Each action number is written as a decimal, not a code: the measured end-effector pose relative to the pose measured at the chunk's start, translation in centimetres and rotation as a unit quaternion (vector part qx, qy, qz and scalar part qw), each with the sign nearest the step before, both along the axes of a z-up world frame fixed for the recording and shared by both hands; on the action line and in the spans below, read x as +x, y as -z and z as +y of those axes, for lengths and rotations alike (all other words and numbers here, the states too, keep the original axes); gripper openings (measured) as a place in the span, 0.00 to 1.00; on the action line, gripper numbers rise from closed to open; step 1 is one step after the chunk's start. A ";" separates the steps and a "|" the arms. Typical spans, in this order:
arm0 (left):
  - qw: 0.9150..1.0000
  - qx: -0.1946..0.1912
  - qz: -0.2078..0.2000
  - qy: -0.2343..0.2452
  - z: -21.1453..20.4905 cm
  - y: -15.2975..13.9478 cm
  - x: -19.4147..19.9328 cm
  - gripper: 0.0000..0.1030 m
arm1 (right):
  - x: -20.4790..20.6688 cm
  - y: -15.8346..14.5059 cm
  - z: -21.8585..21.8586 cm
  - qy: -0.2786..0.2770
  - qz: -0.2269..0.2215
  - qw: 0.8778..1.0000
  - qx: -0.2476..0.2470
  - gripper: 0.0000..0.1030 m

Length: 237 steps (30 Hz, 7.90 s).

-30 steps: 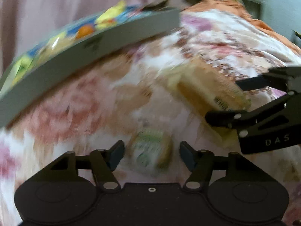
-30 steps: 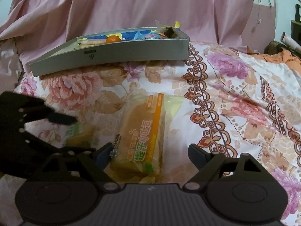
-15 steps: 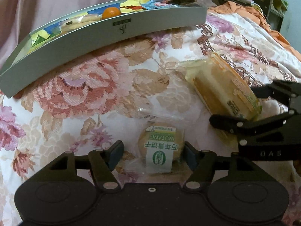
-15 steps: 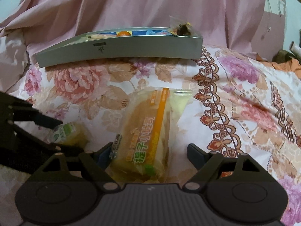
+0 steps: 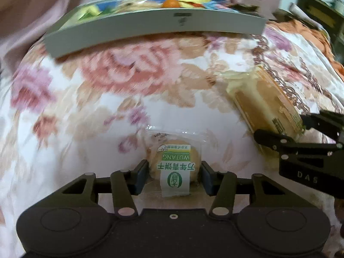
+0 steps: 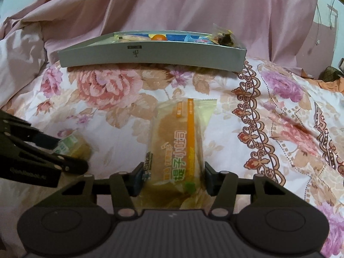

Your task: Organize snacks

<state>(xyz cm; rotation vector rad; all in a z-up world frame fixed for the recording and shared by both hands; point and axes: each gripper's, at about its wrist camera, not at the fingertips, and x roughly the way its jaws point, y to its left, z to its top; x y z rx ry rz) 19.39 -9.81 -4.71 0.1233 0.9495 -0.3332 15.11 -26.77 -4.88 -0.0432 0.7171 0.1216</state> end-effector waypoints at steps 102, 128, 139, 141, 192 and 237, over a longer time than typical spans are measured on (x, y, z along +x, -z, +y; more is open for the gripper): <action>0.974 -0.131 -0.164 -0.081 5.0 -6.4 -2.7 0.49 | -5.7 -2.8 7.7 -0.080 -0.204 0.970 -0.101 0.54; 0.963 -0.141 -0.203 -0.106 8.7 -10.0 11.5 0.50 | 6.9 -7.3 8.6 -0.077 -0.264 0.959 -0.065 0.54; 0.959 -0.183 -0.171 -0.131 10.8 -8.1 15.5 0.50 | 14.3 -7.6 9.7 -0.099 -0.248 0.961 -0.075 0.54; 0.957 -0.192 -0.169 -0.133 10.9 -7.8 15.6 0.50 | 15.1 -7.4 9.7 -0.103 -0.240 0.963 -0.072 0.54; 0.945 -0.202 -0.194 -0.166 10.6 -12.2 11.3 0.99 | 11.8 -11.7 6.6 -0.082 -0.238 0.968 0.009 1.00; 0.935 -0.115 -0.300 -0.150 7.5 -14.8 -6.8 0.99 | -4.2 -15.4 1.0 0.026 -0.295 0.953 0.064 1.00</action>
